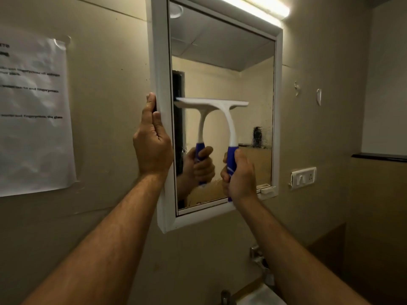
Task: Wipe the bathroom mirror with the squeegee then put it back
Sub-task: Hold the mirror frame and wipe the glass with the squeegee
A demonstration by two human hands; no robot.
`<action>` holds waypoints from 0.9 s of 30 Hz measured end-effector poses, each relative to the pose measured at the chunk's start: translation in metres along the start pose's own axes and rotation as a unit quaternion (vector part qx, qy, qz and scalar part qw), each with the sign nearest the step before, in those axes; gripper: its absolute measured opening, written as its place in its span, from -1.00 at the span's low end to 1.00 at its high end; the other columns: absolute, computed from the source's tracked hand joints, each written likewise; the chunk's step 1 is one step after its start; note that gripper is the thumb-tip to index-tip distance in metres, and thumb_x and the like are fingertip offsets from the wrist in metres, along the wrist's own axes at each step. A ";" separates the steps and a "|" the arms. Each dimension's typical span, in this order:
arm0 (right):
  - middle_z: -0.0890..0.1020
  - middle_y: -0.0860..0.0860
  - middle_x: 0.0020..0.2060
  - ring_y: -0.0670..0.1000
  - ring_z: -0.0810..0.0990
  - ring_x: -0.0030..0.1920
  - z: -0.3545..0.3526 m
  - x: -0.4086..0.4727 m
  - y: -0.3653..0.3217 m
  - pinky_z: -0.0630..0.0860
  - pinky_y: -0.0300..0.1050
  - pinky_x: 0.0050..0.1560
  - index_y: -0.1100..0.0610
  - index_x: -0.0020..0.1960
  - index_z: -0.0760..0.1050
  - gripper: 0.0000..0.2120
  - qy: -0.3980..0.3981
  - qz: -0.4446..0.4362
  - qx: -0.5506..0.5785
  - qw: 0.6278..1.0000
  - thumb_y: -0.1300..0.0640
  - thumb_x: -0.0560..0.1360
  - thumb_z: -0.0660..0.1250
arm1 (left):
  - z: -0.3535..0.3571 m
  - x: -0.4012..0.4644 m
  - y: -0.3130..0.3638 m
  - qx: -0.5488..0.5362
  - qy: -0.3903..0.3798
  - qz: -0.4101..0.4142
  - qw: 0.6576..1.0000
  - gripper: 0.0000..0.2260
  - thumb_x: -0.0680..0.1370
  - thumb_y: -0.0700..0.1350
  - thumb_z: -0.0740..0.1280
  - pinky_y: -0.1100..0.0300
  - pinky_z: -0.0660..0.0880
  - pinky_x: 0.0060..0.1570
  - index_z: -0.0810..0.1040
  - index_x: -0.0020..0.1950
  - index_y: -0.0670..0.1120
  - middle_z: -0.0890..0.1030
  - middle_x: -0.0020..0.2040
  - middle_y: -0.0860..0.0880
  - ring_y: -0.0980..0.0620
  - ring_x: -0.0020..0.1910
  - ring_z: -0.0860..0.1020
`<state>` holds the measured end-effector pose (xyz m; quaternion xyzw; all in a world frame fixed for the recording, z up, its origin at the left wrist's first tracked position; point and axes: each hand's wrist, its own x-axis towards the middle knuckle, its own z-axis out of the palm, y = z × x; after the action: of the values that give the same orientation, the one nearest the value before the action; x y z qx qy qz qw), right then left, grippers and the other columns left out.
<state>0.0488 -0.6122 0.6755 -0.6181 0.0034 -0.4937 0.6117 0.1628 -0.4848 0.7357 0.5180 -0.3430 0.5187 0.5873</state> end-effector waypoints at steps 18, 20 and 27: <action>0.38 0.01 -0.46 -0.08 0.28 -0.55 -0.007 -0.021 -0.017 0.25 -0.24 -0.57 0.13 -0.05 0.42 -0.66 -0.033 0.039 -0.004 0.999 -0.07 0.65 0.01 | 0.000 -0.004 0.001 -0.014 0.007 -0.026 1.000 -0.63 0.70 -0.13 0.08 0.65 0.39 -0.05 0.30 0.51 -0.14 0.49 0.35 0.03 0.52 -0.07 0.48; 0.38 0.00 -0.47 -0.09 0.29 -0.56 -0.009 -0.023 -0.017 0.25 -0.23 -0.57 0.13 -0.05 0.42 -0.65 -0.039 0.051 -0.009 0.998 -0.09 0.64 0.01 | -0.001 -0.006 0.002 -0.016 0.004 -0.034 0.999 -0.63 0.71 -0.13 0.08 0.65 0.40 -0.06 0.30 0.51 -0.14 0.49 0.37 -0.02 0.51 -0.05 0.50; 0.36 0.07 -0.41 -0.10 0.32 -0.53 -0.029 -0.065 0.037 0.27 -0.21 -0.53 0.21 -0.04 0.40 -0.63 -0.040 0.104 -0.018 0.994 -0.05 0.65 0.00 | -0.003 -0.016 0.003 -0.011 0.005 -0.040 0.999 -0.64 0.70 -0.16 0.09 0.66 0.31 0.11 0.31 0.51 -0.16 0.45 0.41 -0.03 0.55 0.17 0.38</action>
<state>0.0192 -0.6038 0.6010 -0.6448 0.0516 -0.4021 0.6480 0.1555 -0.4857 0.7208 0.5222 -0.3244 0.4935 0.6153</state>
